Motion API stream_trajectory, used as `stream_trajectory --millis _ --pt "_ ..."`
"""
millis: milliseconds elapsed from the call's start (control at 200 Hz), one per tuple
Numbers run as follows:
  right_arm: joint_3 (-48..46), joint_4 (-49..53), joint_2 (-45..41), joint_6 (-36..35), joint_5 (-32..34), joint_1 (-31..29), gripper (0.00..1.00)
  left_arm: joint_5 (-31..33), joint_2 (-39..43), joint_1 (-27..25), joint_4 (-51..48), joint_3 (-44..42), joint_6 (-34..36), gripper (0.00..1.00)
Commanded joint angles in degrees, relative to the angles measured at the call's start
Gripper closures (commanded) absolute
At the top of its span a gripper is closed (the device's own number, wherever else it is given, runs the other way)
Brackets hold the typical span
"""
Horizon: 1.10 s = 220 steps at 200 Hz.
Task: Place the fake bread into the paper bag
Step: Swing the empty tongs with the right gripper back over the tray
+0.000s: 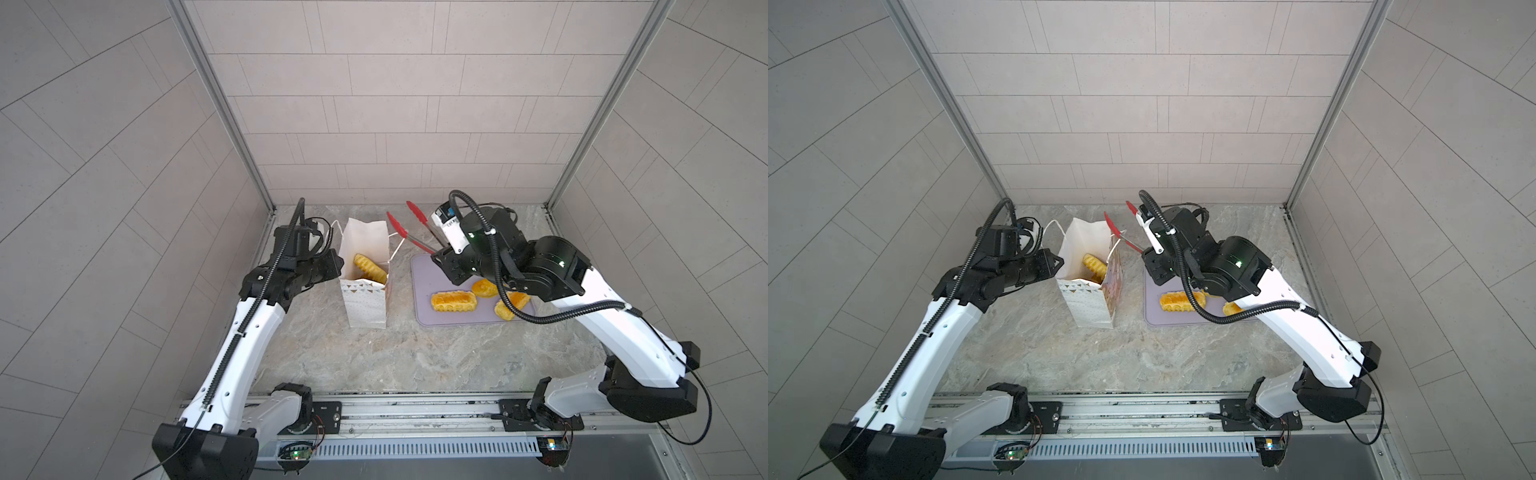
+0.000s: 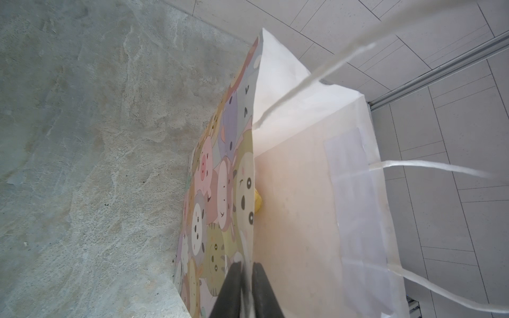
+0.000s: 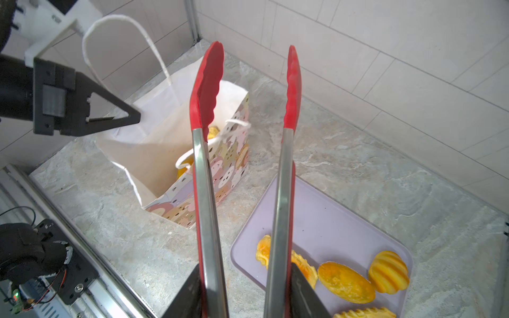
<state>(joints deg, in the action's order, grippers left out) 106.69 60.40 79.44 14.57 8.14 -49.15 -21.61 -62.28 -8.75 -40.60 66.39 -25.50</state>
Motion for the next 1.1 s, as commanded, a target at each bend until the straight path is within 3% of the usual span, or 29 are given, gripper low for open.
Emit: stream_trajectory --millis 0,140,585,1096 --pt "-0.9 -2.1 -3.2 1.2 2.4 2.4 0.55 -0.2 0.9 0.3 0.0 -0.1 0.1 0.86" --pt "-3.3 -2.1 -5.1 2.6 1.4 7.1 0.55 -0.1 0.9 0.3 0.0 0.1 0.2 0.86" --pt "-20.5 -4.2 -8.1 6.1 -7.6 29.9 0.55 -0.3 0.4 0.3 0.1 0.1 0.5 0.86" --pt "-34.5 -9.3 -7.4 4.5 -6.0 40.7 0.53 -0.6 0.3 0.3 0.3 -0.2 0.9 0.86"
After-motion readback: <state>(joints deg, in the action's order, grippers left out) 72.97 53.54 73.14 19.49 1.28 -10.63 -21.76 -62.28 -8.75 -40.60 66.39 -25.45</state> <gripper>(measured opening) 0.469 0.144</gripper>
